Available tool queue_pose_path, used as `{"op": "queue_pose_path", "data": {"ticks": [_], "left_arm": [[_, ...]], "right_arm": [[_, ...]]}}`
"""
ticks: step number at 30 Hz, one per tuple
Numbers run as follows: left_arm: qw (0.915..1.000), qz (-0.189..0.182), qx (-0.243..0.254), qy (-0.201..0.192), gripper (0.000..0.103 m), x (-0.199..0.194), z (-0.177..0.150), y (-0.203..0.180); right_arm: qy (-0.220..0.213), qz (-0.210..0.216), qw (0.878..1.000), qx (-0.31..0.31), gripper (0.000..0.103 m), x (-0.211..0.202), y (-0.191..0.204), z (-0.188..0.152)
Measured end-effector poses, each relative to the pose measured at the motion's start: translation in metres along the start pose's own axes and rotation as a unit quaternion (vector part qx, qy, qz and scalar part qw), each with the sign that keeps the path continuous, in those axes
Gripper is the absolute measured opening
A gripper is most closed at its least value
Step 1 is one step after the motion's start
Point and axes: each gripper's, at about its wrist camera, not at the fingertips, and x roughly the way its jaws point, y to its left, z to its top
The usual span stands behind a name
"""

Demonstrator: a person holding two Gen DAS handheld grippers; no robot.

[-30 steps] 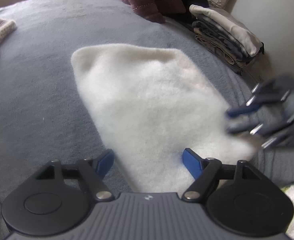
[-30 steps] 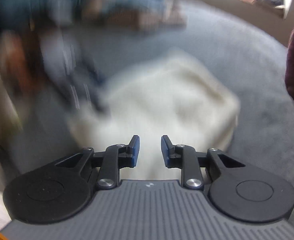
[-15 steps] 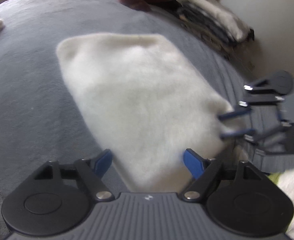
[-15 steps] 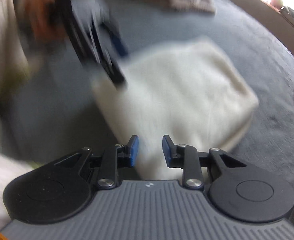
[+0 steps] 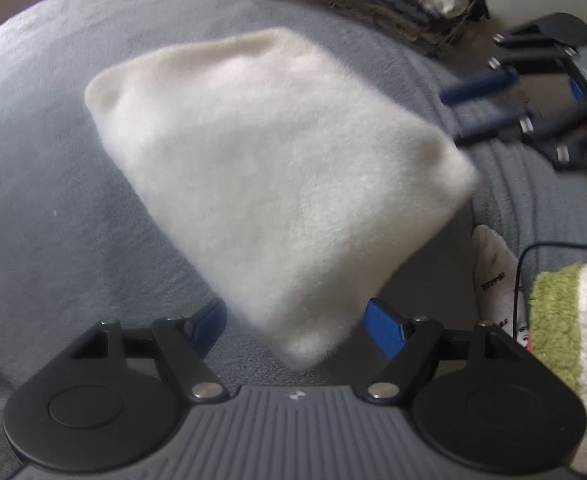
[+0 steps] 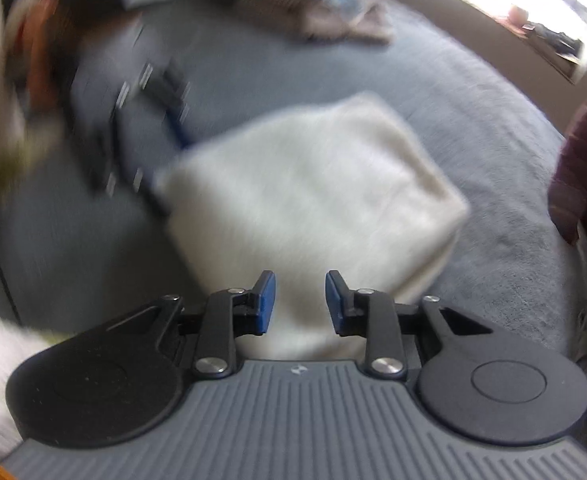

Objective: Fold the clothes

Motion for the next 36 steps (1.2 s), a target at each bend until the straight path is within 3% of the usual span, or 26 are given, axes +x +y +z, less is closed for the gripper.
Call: {"op": "queue_pose_path", "data": {"ticks": [3, 7, 10, 12, 15, 36], "left_arm": [[0.9996, 0.006, 0.001, -0.029, 0.078, -0.017, 0.003, 0.001], [0.9972, 0.004, -0.034, -0.066, 0.079, -0.028, 0.008, 0.011], [0.9977, 0.010, -0.053, -0.042, 0.079, -0.010, 0.007, 0.016], [0.9979, 0.030, -0.057, -0.002, 0.080, 0.008, 0.005, 0.016], [0.9970, 0.019, -0.075, 0.010, 0.079, 0.013, 0.001, 0.020], [0.9965, 0.005, -0.072, -0.042, 0.079, -0.023, 0.008, 0.018]], "right_arm": [[-0.038, -0.003, 0.997, 0.059, 0.027, -0.001, -0.013, 0.004], [-0.022, -0.021, 0.995, 0.091, 0.029, 0.021, -0.012, -0.002], [0.016, -0.043, 0.991, 0.122, 0.031, 0.046, -0.003, -0.016], [0.005, -0.057, 0.989, 0.137, 0.033, 0.050, 0.003, -0.022], [-0.011, -0.066, 0.983, 0.173, 0.034, 0.046, 0.004, -0.027], [-0.003, -0.072, 0.982, 0.176, 0.035, 0.048, 0.004, -0.025]]}}
